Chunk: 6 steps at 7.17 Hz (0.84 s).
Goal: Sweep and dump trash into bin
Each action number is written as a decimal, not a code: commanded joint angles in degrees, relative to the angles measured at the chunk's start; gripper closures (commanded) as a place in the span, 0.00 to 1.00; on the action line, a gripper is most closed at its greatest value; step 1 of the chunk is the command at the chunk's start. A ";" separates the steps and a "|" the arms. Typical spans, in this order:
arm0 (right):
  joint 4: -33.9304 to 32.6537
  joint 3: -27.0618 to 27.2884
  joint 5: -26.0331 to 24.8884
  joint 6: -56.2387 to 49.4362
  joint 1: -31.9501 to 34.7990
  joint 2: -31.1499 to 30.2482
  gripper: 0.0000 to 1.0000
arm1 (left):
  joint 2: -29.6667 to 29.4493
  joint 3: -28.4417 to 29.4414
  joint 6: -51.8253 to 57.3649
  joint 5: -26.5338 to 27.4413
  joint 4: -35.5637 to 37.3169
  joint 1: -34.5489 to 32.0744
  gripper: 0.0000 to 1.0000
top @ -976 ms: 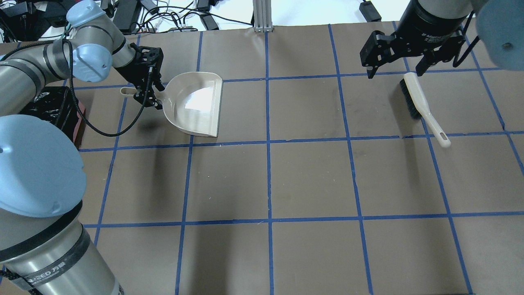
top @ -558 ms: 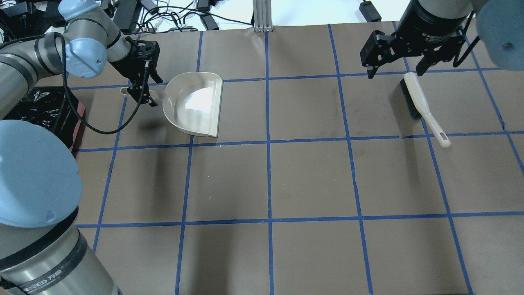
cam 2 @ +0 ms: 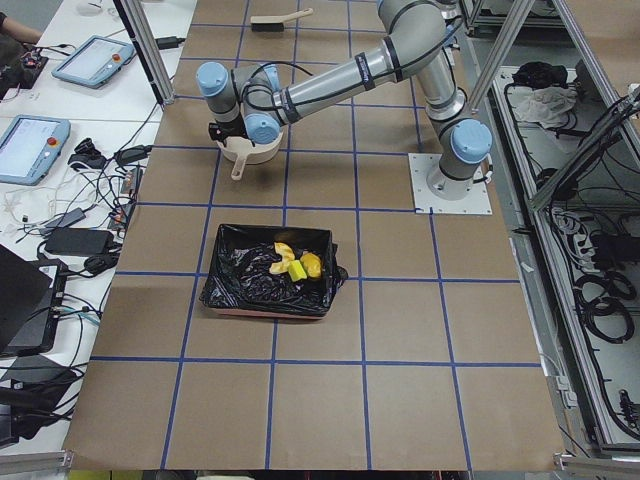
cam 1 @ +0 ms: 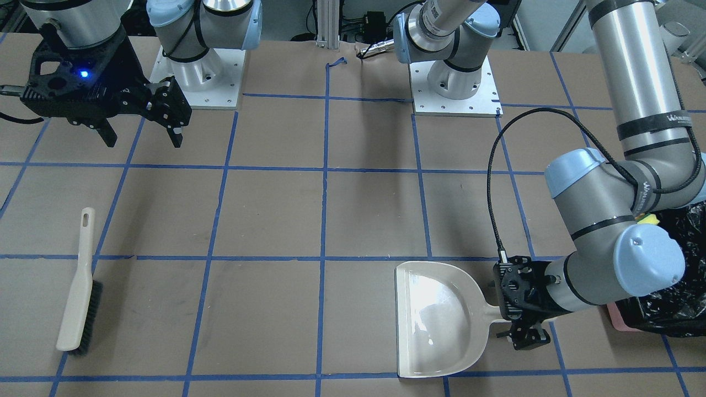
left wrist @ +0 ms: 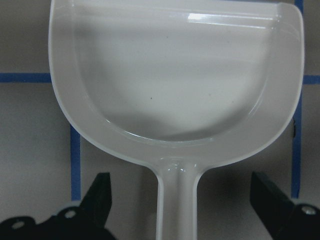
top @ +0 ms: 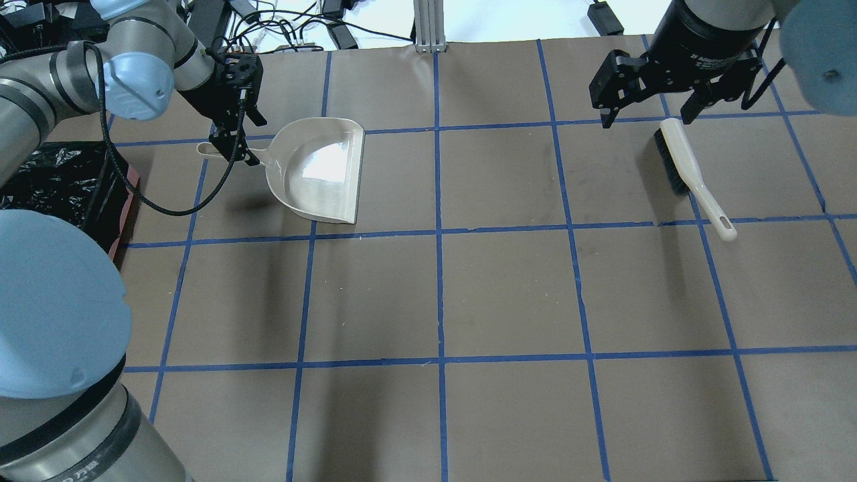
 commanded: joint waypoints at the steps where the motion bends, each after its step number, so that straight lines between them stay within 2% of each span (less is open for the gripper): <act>1: -0.02 0.00 0.00 0.00 0.00 0.08 0.00 | 0.33 0.03 -0.80 1.31 0.38 -0.39 0.00; 4: 0.06 0.00 0.00 0.09 0.00 0.00 0.00 | 6.38 0.21 -15.34 1.75 -0.67 -6.79 0.00; 5: 0.06 0.00 0.00 0.09 0.00 0.00 0.00 | 7.79 -0.05 -21.06 1.40 -4.33 -6.73 0.00; 6: 0.06 0.00 0.00 0.09 0.00 0.00 0.00 | 9.02 -0.06 -24.94 1.57 -5.06 -6.64 0.00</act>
